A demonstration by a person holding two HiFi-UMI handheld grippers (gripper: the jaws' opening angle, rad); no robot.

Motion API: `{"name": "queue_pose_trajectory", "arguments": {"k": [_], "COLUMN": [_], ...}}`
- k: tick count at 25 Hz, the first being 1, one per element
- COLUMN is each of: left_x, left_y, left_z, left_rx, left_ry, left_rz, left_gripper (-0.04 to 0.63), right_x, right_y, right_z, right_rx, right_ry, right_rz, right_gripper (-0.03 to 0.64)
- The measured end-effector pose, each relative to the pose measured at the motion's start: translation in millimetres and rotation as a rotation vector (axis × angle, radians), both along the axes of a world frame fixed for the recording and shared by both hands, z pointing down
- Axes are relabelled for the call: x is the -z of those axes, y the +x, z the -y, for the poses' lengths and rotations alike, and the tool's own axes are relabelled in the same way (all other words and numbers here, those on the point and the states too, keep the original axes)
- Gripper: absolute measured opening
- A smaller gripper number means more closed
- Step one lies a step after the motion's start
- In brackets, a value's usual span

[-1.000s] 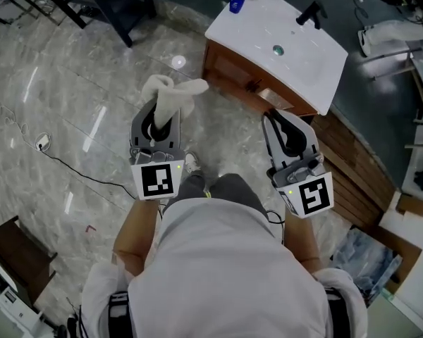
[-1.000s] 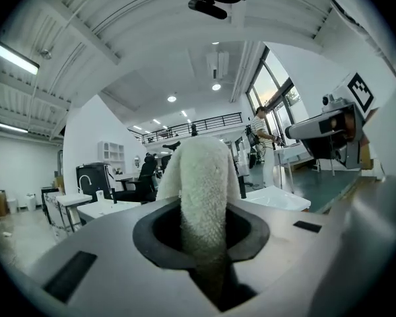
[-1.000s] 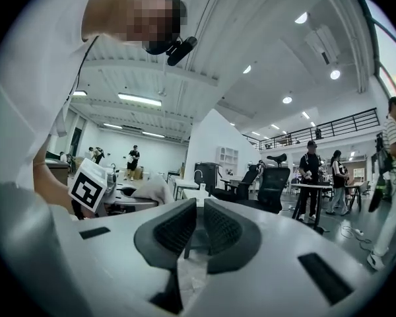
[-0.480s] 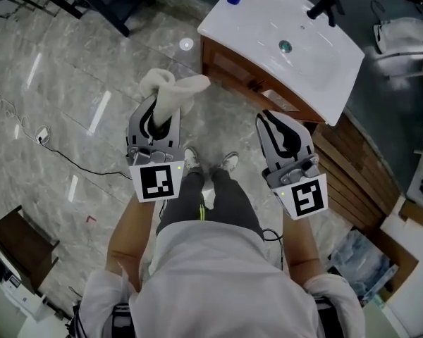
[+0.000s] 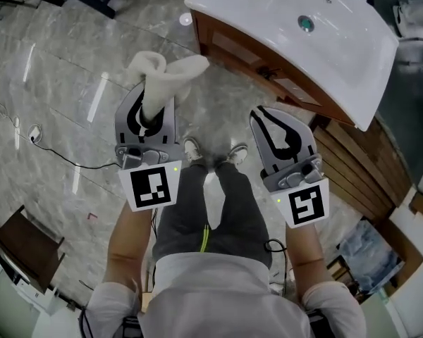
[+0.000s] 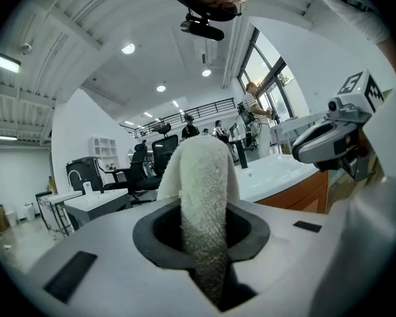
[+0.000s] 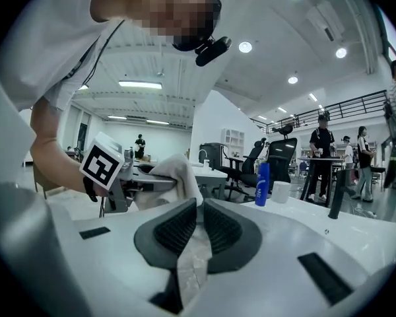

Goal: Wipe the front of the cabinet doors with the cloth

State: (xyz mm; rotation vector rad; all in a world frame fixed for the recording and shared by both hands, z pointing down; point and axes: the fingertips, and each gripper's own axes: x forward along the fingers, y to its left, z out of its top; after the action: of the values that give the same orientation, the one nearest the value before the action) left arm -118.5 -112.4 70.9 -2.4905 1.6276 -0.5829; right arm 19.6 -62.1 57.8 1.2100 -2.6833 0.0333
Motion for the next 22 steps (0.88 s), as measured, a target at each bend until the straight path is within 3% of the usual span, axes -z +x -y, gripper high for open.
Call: {"name": "queue_pose_trajectory", "arguments": {"k": [12, 15, 22], "left_x": [-152, -181, -232], "left_y": [19, 21, 21], "left_z": [37, 43, 59], "left_rx": [0.018, 0.028, 0.009], "left_ry": [0.068, 0.079, 0.112], "left_rz": [-0.015, -0.038, 0.0], "left_gripper": [0.092, 0.092, 0.092], "right_x": [-172, -206, -270], "right_y": [18, 21, 15], "right_z": [14, 17, 21], "right_rx": [0.008, -0.001, 0.021], "right_ry": [0.044, 0.05, 0.061], "right_rz": [0.011, 0.018, 0.022], "right_gripper": [0.058, 0.058, 0.058]}}
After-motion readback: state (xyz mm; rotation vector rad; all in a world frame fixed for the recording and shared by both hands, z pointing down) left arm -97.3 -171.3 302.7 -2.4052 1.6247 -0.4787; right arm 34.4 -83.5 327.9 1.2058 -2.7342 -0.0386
